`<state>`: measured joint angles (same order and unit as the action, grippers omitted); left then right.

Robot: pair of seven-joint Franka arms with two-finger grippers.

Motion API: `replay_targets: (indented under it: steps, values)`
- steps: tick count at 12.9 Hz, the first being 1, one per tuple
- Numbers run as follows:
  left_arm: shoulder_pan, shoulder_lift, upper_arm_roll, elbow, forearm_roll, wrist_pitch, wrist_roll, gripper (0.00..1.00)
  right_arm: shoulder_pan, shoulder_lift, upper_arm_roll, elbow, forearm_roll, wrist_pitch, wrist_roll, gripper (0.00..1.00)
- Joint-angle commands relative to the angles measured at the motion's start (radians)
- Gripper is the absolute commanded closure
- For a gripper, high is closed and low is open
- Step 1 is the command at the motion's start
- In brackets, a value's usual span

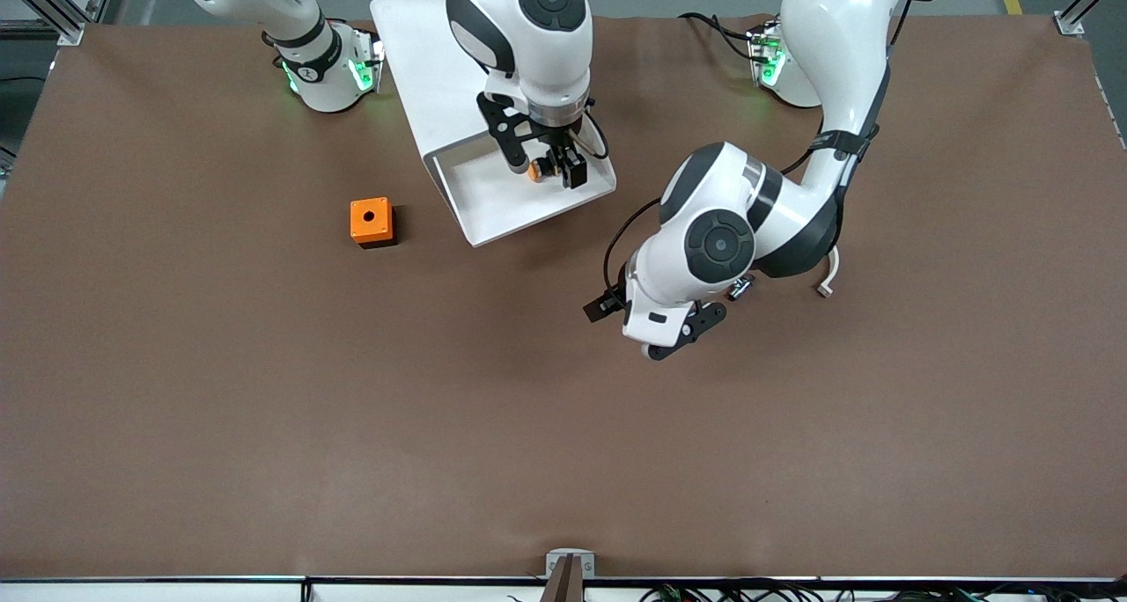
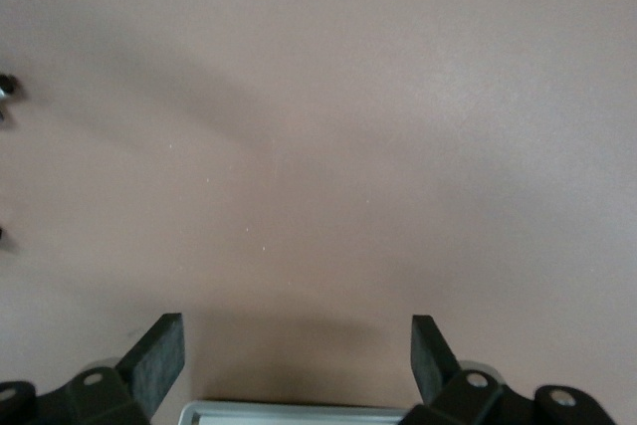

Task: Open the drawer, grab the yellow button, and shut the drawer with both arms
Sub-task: 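Grasp the yellow mushroom button in the drawer with the right gripper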

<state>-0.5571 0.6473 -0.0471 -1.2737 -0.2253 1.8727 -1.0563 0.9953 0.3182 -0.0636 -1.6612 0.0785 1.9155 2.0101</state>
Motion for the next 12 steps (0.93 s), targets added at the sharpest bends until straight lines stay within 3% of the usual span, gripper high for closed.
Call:
replay_targets:
  steps: [1,7,12]
  values:
    - [-0.009,-0.038,0.001,-0.030,0.055,0.020,-0.010,0.00,0.029,0.036,-0.013,0.011,-0.014,0.026,0.027,0.08]
    - [-0.029,-0.041,0.001,-0.030,0.069,0.023,-0.010,0.00,0.028,0.042,-0.013,0.011,-0.025,0.005,-0.031,0.16]
    - [-0.027,-0.041,0.000,-0.032,0.067,0.022,-0.010,0.00,0.022,0.036,-0.015,0.017,-0.025,-0.039,-0.108,0.31]
